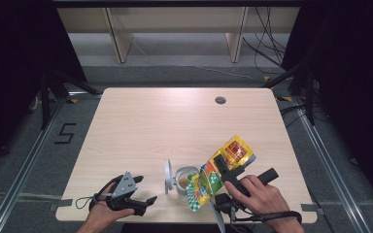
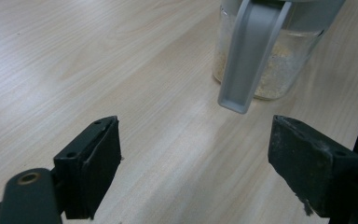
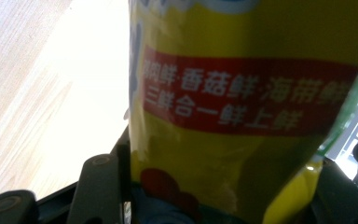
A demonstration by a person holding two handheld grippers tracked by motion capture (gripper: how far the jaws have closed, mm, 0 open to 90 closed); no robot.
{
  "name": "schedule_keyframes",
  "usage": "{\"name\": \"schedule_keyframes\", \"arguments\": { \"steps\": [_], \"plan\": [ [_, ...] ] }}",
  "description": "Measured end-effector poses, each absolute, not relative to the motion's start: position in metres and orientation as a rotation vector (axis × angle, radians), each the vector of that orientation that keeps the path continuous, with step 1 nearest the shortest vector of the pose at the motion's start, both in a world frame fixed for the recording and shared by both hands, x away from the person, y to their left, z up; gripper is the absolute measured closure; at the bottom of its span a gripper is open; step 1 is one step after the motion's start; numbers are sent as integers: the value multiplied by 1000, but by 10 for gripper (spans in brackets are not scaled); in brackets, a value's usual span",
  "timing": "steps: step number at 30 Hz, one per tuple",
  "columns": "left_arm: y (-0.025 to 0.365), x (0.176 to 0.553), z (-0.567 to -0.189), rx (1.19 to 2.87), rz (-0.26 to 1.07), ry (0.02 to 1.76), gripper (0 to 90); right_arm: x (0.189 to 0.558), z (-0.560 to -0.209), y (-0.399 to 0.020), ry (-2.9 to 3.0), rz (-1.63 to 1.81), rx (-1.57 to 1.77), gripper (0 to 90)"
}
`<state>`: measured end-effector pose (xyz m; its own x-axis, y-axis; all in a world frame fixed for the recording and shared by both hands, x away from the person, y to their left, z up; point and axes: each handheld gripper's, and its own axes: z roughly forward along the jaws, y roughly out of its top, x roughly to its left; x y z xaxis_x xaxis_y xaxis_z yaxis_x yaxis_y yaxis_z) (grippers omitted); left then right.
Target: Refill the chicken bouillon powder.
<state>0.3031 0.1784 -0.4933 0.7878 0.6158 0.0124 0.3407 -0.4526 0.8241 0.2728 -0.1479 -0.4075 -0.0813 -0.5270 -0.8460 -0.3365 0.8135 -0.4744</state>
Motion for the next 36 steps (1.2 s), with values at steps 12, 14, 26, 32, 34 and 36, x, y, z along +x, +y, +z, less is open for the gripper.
{"name": "schedule_keyframes", "arguments": {
  "steps": [12,14,26,32,34,36],
  "plan": [
    [178,302,-493,2065,382,716,167,273,-408,-149,1695,-170,-659,478],
    [178,303,-494,2054,398,717,167,273,-407,-149,1683,-180,-686,478],
    [180,303,-492,2098,388,701,167,271,-408,-148,1690,-169,-658,479],
    [179,304,-492,2089,405,690,167,272,-406,-147,1678,-181,-693,479],
    [179,303,-493,2104,410,692,167,271,-406,-147,1678,-180,-690,479],
    [177,303,-494,2086,381,711,167,271,-406,-147,1679,-181,-691,479]
  ]
}}
